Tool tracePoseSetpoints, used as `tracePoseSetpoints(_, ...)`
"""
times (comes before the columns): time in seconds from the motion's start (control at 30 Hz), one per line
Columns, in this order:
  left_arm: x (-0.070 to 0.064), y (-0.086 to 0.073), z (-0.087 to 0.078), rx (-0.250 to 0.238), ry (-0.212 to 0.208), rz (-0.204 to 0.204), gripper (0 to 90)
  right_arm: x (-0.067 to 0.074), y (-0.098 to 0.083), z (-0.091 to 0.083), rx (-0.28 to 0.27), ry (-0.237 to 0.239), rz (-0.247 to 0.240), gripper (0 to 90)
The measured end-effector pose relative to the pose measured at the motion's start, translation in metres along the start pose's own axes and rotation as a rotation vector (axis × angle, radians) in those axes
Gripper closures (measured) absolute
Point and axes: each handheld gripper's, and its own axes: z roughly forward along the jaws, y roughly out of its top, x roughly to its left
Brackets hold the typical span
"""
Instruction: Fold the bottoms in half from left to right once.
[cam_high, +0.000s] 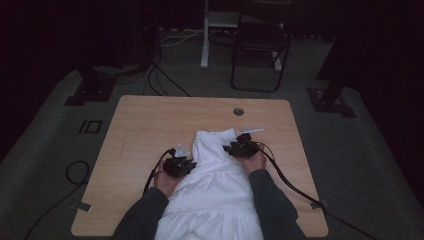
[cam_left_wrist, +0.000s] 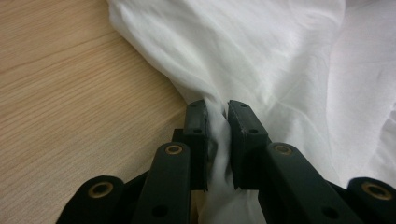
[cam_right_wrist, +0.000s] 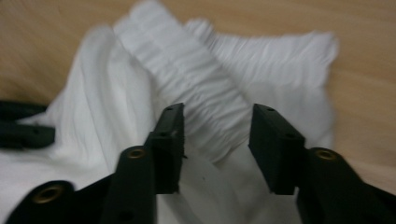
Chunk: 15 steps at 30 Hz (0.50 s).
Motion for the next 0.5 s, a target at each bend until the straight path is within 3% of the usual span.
tracePoseSetpoints(0.1,-0.001,0.000,0.000,-0.001,0.008,0.001,77.5,0.003,-0.006,0.009,0.052,-0.018,0.007,43.1)
tracePoseSetpoints(0.2,-0.001,0.002,0.001,0.001,0.014,0.004,76.3,0.005,-0.010,0.014,0.061,-0.017,0.000,42.6)
tracePoseSetpoints(0.27,-0.001,0.002,0.001,0.004,0.017,0.005,76.2,0.007,-0.009,0.015,0.063,-0.013,-0.035,53.2)
tracePoseSetpoints(0.3,-0.001,0.002,0.001,0.004,0.017,0.005,76.2,0.007,-0.009,0.014,0.072,-0.017,-0.054,63.6)
tracePoseSetpoints(0.37,-0.001,0.002,0.001,0.005,0.017,0.006,76.1,0.007,-0.008,0.010,0.060,-0.045,-0.088,74.6)
tracePoseSetpoints(0.5,-0.001,0.002,0.001,0.003,0.016,0.006,76.0,0.005,0.004,-0.012,-0.029,-0.112,-0.104,78.5)
